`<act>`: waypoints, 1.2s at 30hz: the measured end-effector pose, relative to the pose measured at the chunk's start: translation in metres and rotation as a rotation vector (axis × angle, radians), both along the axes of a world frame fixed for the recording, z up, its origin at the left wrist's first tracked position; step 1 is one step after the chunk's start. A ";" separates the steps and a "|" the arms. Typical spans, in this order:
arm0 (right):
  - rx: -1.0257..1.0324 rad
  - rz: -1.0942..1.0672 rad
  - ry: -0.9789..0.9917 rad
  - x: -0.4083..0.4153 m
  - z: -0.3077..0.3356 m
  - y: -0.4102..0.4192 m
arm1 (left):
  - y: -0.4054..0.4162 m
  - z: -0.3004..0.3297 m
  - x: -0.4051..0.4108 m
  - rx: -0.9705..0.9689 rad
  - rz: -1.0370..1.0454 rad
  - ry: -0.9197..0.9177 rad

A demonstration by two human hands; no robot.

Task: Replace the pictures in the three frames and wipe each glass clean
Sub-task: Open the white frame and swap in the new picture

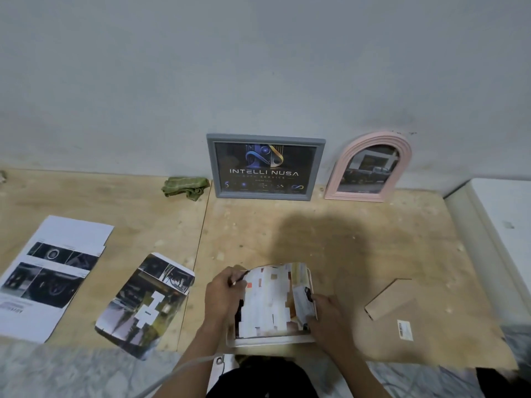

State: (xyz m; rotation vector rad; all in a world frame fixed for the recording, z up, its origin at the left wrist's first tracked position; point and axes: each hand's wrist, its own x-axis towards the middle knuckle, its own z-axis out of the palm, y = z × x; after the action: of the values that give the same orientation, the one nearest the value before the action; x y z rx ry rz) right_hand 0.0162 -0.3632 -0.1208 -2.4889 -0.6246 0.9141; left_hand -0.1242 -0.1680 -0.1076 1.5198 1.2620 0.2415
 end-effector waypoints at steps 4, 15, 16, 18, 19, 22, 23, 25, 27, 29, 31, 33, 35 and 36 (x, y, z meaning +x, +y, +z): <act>0.125 -0.091 0.183 0.010 0.015 0.001 | 0.013 0.020 -0.022 -0.167 -0.013 -0.208; 0.365 -0.151 0.465 0.001 0.079 0.042 | -0.001 0.062 -0.098 -0.292 0.298 -0.287; 0.362 -0.135 0.456 -0.001 0.083 0.046 | -0.004 0.062 -0.101 -0.285 0.341 -0.290; 0.345 -0.047 0.417 -0.012 0.090 0.065 | -0.003 0.065 -0.120 -0.256 0.460 -0.322; 0.348 -0.035 0.403 -0.015 0.091 0.070 | -0.002 0.065 -0.124 -0.246 0.490 -0.326; 0.356 0.021 0.363 -0.040 0.102 0.105 | 0.007 0.065 -0.154 -0.227 0.587 -0.353; 0.378 0.026 0.358 -0.048 0.105 0.117 | 0.010 0.067 -0.163 -0.233 0.607 -0.357; 0.398 0.059 0.366 -0.069 0.108 0.146 | 0.023 0.065 -0.186 -0.245 0.680 -0.358; 0.396 0.097 0.360 -0.092 0.107 0.181 | 0.041 0.059 -0.212 -0.257 0.780 -0.366; 0.390 0.136 0.343 -0.116 0.104 0.219 | 0.063 0.053 -0.236 -0.265 0.865 -0.364; 0.366 0.179 0.320 -0.142 0.099 0.262 | 0.091 0.045 -0.260 -0.269 0.924 -0.351; 0.340 0.205 0.323 -0.166 0.092 0.305 | 0.122 0.038 -0.282 -0.270 0.987 -0.334; 0.316 0.242 0.323 -0.188 0.082 0.347 | 0.150 0.030 -0.303 -0.264 1.038 -0.297; 0.303 0.263 0.319 -0.196 0.076 0.364 | 0.161 0.026 -0.312 -0.262 1.047 -0.277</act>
State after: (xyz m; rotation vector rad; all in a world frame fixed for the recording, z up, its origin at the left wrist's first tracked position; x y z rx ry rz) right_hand -0.1801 0.0006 -0.0451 -1.9706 -0.9164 1.1840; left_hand -0.4357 -0.0067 -0.0819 0.4669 1.6749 0.8832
